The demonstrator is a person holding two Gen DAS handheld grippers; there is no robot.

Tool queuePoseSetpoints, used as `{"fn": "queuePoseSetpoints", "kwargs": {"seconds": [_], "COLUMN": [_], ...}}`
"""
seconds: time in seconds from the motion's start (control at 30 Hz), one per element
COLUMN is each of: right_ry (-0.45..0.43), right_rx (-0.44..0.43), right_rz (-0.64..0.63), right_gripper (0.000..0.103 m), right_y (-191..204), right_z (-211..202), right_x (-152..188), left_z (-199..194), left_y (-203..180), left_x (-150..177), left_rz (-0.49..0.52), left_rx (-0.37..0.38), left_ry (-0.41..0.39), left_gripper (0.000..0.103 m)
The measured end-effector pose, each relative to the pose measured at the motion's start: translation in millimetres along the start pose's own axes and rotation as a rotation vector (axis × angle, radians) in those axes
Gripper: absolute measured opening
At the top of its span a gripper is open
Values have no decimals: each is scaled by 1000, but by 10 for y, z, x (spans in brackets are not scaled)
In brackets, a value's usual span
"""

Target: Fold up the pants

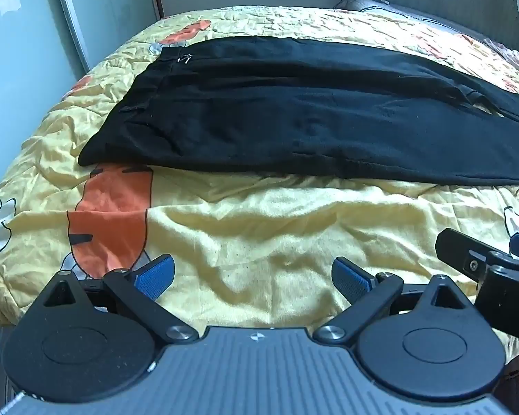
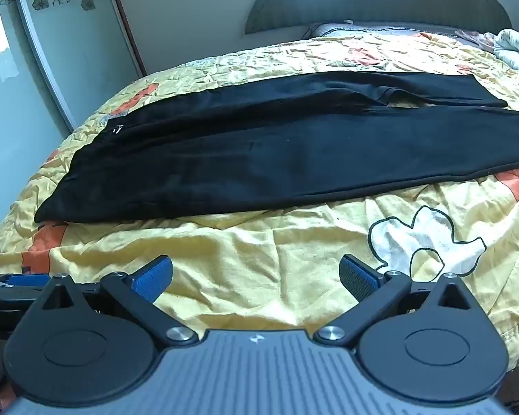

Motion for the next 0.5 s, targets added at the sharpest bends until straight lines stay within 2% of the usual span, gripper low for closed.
{"fn": "queuePoseSetpoints", "kwargs": {"seconds": [0.27,0.3,0.5], "right_ry": [-5,-4,16], "right_rx": [9,10,31], "right_rz": [-3,-2,1], "right_gripper": [103,103,103], "right_y": [-37,-43,-64], "right_z": [3,-1,59], "right_x": [79,94,37], "left_z": [-64,25,28], "left_y": [38,-7,1], "left_x": [5,38,27], "left_rz": [-1,1,-12], "left_rx": [-8,-2,1], "left_ry": [-25,2,8], "left_gripper": [95,95,95]}}
Point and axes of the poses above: each gripper's, at about its wrist camera, not at the fingertips, and z roughly the way its jaws point, y to its left, x to its underside, the point moved 7 cm from there along z, roughly the way its jaws point, and after that the axes turned 11 degrees about z, right-handed, at the moved point
